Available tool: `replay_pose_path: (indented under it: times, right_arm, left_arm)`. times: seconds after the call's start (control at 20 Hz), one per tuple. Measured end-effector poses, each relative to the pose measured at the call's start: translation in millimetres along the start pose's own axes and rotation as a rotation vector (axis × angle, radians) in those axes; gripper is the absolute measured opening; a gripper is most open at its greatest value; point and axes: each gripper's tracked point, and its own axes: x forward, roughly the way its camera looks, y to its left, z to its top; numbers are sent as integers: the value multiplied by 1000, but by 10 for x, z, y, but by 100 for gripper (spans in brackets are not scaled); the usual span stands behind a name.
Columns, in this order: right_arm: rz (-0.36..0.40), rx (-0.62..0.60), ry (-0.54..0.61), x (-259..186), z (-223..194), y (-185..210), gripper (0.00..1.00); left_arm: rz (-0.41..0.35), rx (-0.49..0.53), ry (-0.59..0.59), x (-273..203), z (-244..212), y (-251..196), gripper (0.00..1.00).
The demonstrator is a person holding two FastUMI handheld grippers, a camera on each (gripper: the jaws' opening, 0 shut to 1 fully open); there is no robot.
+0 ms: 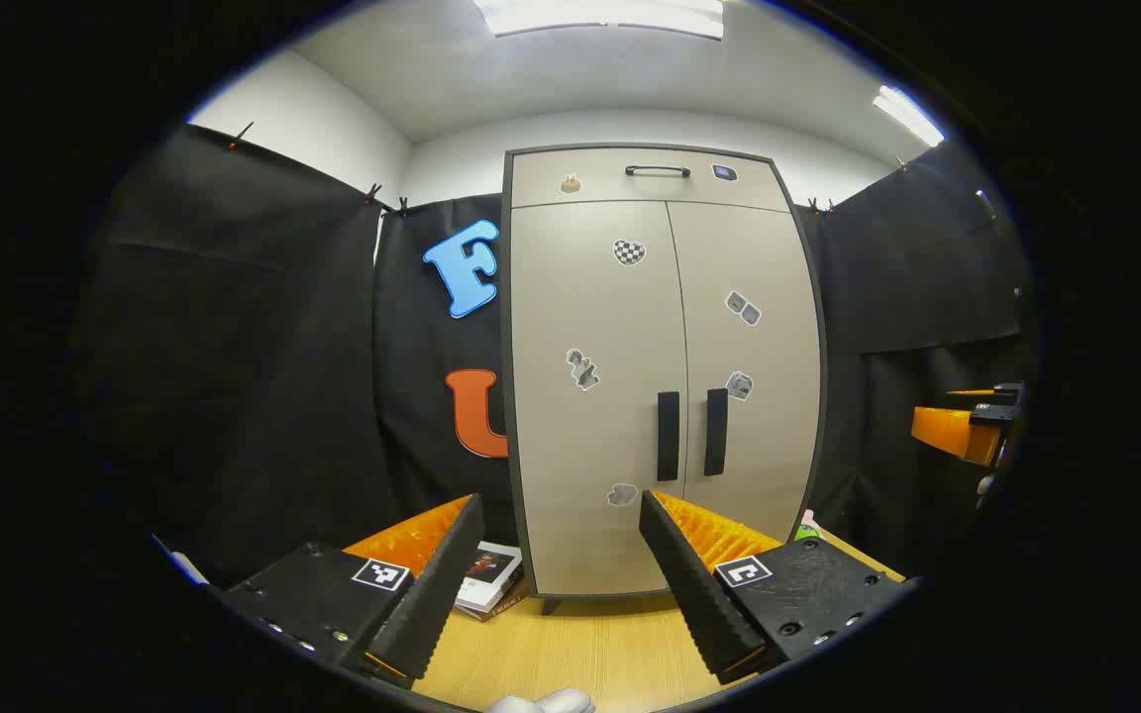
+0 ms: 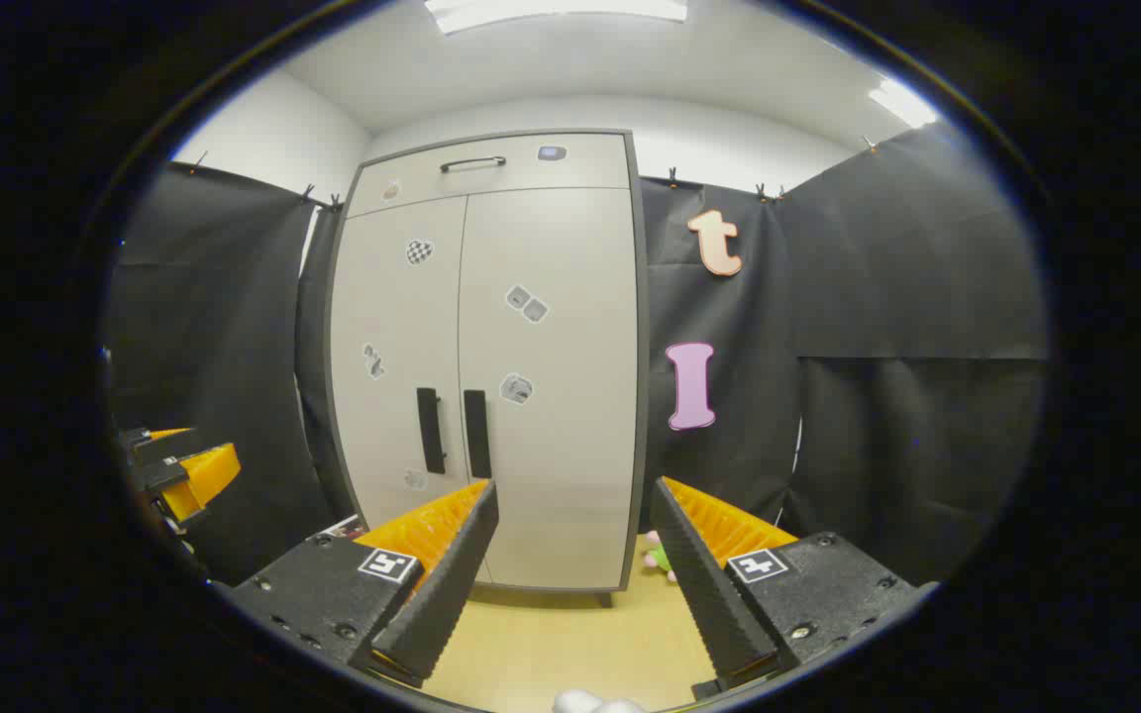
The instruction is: Open the right door of the double-door shoe cabinet with the right hand, and open the left door with the left hand.
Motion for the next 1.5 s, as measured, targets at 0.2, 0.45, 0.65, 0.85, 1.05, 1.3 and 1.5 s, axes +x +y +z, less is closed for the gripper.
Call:
replay_pose_path:
  times: [0.2,0.45,0.65,0.85,1.05,1.3,1.5]
  right_arm:
    - [-14,1,-7,33,43,-39,98]
    - [-22,-16,-6,55,30,12,99]
    - [-22,-19,-9,100,54,85,99]
    - [-26,-19,0,222,46,171,99]
    - [-19,-20,-3,453,59,330,99]
    - [3,-36,-26,908,75,662,99]
    - [26,-45,-19,1400,36,975,99]
  left_arm:
    - [-9,-10,6,-17,-20,-15,96]
    - [-10,-17,18,-18,-80,20,96]
    - [-2,-16,20,-42,-94,89,96]
    - [13,-21,10,-38,-75,158,96]
    - [22,-31,13,-56,-91,217,96]
    - [27,-30,23,-106,-127,224,96]
    - [53,-34,26,-103,-158,307,96]
